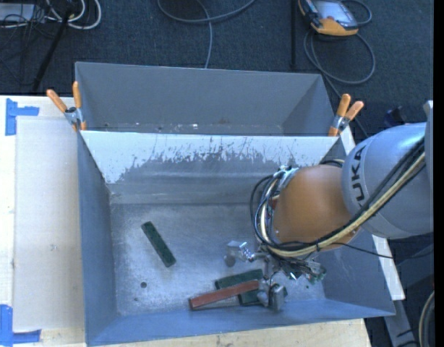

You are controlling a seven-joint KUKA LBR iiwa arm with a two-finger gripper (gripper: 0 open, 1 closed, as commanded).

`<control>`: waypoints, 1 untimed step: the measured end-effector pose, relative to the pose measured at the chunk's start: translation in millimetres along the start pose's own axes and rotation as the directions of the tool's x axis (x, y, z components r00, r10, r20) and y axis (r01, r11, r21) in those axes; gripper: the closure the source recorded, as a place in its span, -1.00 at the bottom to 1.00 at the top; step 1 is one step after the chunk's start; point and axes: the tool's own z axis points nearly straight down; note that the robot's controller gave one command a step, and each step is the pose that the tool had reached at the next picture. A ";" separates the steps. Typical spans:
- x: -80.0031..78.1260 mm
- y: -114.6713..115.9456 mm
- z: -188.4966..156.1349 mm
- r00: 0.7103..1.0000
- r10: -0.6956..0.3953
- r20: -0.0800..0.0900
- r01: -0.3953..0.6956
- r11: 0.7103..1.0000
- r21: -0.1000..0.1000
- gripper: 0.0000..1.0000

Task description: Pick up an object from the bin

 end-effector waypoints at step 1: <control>0.4 -0.5 -2.2 1.000 0.004 -0.004 -0.004 1.000 -0.001 1.00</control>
Offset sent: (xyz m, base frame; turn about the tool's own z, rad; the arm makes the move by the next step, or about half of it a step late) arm 0.0000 0.0000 0.0000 0.0000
